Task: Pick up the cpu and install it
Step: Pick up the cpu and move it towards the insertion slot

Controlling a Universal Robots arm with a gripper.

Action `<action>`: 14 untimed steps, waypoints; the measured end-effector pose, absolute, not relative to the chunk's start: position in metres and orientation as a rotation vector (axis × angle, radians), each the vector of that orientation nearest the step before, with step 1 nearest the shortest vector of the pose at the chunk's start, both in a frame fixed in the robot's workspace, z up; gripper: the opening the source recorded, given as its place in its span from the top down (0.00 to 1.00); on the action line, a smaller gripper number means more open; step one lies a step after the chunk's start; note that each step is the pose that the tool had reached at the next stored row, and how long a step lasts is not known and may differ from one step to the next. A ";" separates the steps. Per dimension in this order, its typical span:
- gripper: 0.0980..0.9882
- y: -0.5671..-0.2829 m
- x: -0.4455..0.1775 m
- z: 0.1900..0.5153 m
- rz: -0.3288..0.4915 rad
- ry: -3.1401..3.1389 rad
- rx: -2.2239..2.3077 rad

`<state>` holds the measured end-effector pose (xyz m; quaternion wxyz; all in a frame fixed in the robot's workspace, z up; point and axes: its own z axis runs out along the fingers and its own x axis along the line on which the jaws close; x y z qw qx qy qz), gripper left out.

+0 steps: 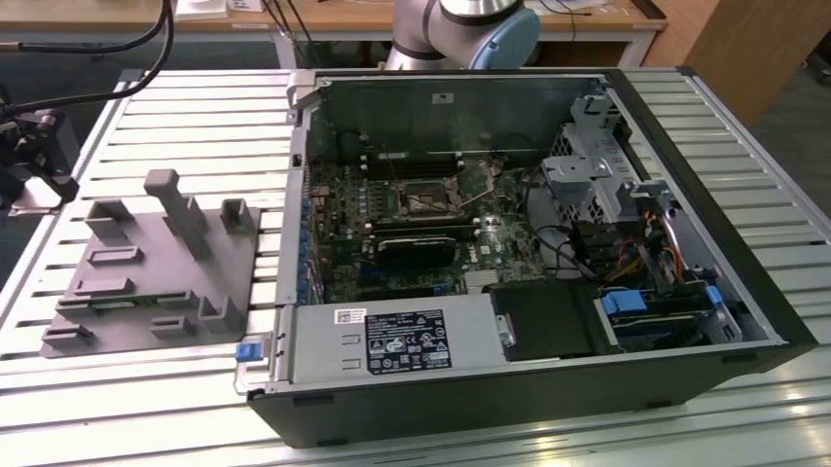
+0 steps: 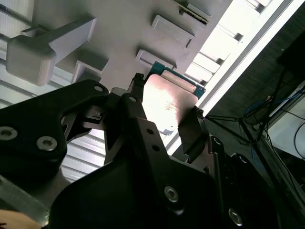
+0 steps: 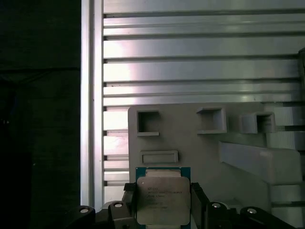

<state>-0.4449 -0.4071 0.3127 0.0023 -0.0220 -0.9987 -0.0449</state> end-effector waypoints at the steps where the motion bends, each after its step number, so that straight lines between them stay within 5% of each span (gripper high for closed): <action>1: 0.50 -0.407 -0.445 0.314 -0.141 -3.133 -0.069; 14: 0.50 -0.407 -0.445 0.331 -0.142 -3.133 -0.069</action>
